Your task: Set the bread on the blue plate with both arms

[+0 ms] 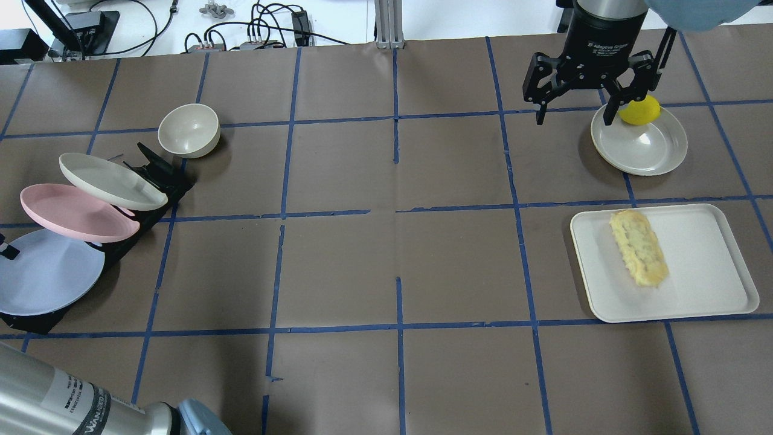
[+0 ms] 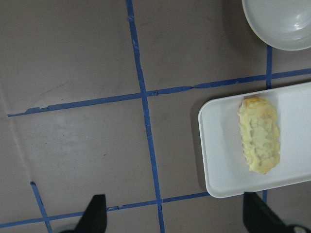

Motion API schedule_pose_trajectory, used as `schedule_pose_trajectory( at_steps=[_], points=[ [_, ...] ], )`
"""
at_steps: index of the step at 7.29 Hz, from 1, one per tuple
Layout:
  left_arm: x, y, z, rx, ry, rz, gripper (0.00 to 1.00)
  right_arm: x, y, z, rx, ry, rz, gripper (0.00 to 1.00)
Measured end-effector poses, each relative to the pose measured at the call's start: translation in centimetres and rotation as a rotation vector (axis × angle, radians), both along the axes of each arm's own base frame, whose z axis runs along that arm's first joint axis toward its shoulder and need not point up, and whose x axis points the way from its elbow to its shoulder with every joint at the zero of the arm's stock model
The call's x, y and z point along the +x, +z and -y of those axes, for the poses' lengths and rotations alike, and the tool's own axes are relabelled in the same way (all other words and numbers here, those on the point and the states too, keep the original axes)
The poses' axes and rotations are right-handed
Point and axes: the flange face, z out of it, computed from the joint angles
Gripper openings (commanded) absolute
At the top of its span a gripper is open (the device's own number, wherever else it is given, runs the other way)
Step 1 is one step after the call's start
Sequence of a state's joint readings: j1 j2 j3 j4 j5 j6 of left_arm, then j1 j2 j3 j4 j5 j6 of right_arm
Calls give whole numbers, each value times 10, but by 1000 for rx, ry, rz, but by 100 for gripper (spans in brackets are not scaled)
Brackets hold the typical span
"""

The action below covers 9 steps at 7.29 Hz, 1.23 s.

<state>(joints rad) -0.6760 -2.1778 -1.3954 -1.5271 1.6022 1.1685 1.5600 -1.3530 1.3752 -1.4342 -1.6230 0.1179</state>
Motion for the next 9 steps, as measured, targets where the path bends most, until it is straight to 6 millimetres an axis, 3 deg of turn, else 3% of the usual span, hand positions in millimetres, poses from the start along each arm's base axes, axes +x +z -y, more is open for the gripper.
schedule_pose_trajectory(
  at_steps=[4,6,9],
  points=[
    [-1,42,-5,23,-6,-30,15,0,-4,-1,7,-1,0,100],
    [-6,82,-21,39,-19,-67,15,0,-4,-1,7,-2,0,100],
    [-50,154,-47,24,-25,-56,15,1,-4,-1,7,1,0,100]
  ],
)
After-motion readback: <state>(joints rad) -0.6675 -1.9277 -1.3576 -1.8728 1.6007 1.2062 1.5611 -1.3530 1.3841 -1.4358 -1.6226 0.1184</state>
